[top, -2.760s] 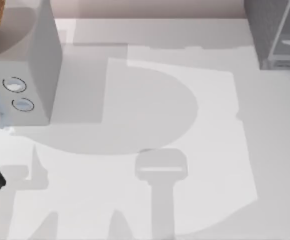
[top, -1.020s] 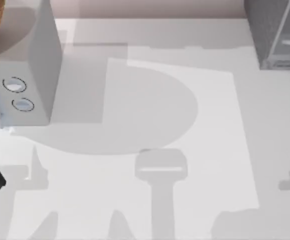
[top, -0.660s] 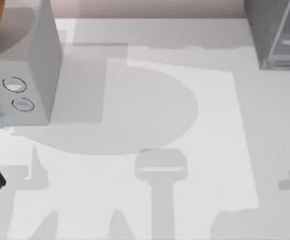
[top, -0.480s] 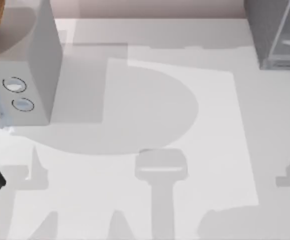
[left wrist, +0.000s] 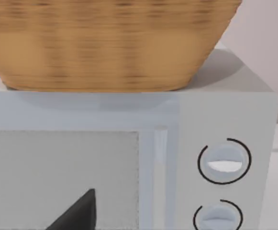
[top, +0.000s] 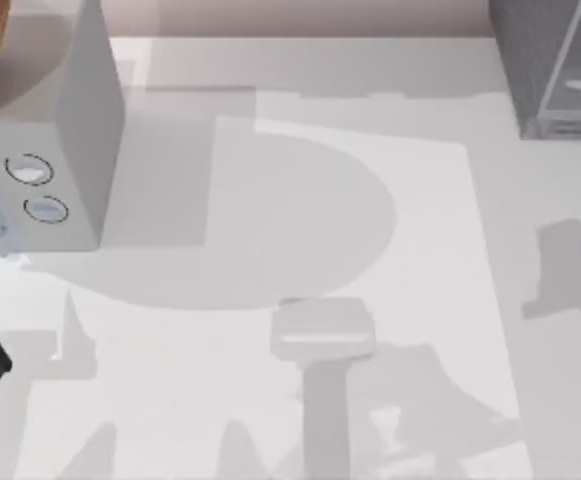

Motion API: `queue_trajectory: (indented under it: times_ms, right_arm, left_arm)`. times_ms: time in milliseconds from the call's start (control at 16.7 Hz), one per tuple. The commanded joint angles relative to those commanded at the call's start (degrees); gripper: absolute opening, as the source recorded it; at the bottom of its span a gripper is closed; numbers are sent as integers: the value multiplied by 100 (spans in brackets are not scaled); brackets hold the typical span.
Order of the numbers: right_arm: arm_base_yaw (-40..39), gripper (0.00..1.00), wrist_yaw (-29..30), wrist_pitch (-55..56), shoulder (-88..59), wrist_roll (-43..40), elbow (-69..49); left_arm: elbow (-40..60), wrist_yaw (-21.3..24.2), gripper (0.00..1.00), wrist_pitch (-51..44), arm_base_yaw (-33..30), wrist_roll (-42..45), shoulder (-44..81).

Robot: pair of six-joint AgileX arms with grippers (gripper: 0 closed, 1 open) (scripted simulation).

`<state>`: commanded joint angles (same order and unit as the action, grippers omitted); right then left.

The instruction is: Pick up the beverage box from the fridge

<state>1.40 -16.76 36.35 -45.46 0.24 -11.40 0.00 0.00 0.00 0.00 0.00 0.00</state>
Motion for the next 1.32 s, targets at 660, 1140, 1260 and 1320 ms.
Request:
queue_trajectory:
  times_ms: [660,1140,1260,1320]
  right_arm:
    - [132,0,-2172,4555,-6207,128,-1339]
    - [171,0,-2873,6105,-8085,110,-1856]
    - [171,0,-2873,6105,-8085,110,-1856]
    - [171,0,-2873,6105,-8085,110,-1856]
  left_arm:
    - [0,0,100,0,0,0,0]
    - [0,0,100,0,0,0,0]
    - [0,0,100,0,0,0,0]
    - [0,0,100,0,0,0,0]
